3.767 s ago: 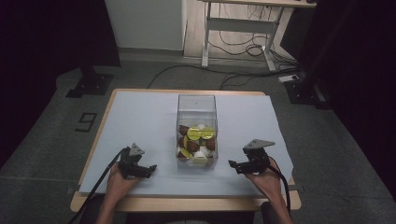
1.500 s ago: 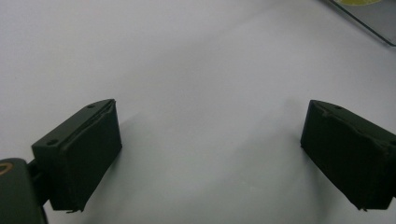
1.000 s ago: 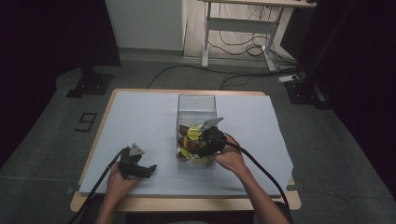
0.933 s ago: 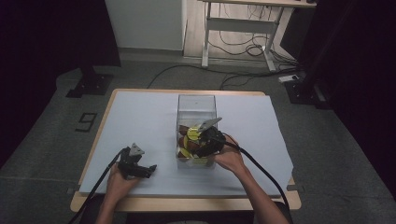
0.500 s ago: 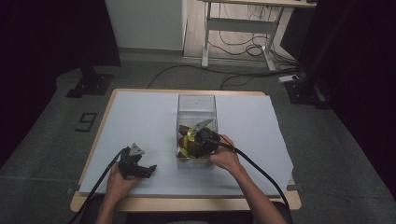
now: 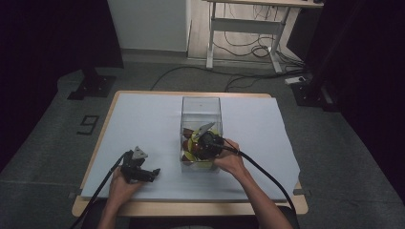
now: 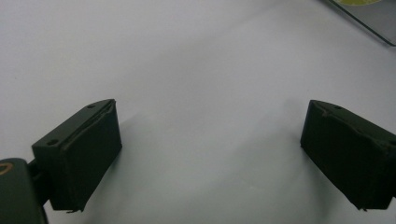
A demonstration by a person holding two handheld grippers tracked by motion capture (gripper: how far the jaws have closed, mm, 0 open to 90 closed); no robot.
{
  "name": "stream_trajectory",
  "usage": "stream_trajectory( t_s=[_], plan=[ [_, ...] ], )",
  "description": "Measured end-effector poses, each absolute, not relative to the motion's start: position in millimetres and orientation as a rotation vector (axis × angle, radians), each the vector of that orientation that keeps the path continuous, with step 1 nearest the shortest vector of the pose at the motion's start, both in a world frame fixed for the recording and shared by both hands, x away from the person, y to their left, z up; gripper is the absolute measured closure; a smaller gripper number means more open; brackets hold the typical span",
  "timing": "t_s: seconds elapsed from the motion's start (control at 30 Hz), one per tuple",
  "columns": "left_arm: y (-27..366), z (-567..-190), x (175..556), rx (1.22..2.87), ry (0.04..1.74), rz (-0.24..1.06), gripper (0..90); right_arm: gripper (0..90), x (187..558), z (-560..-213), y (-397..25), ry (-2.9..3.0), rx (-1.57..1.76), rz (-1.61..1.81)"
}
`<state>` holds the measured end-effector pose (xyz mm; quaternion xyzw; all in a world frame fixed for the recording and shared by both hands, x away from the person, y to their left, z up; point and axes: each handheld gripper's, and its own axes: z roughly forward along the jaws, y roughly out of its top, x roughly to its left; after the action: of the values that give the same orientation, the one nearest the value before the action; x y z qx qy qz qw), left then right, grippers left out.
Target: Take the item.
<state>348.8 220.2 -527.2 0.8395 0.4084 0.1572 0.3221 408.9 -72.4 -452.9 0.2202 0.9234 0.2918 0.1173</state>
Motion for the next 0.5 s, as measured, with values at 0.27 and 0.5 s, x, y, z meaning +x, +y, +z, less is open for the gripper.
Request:
stream_trajectory(
  t_s=[0.27,0.5],
  plan=[
    [220.1,-527.2,348.8,2.204,1.072,0.413,4.7,55.2,408.0,-446.7,-76.7,2.723,0.675,0.924],
    [220.0,-527.2,348.6,2.204,1.071,0.415,4.8,55.2,404.1,-435.5,-83.3,2.716,0.680,1.002]
  ],
)
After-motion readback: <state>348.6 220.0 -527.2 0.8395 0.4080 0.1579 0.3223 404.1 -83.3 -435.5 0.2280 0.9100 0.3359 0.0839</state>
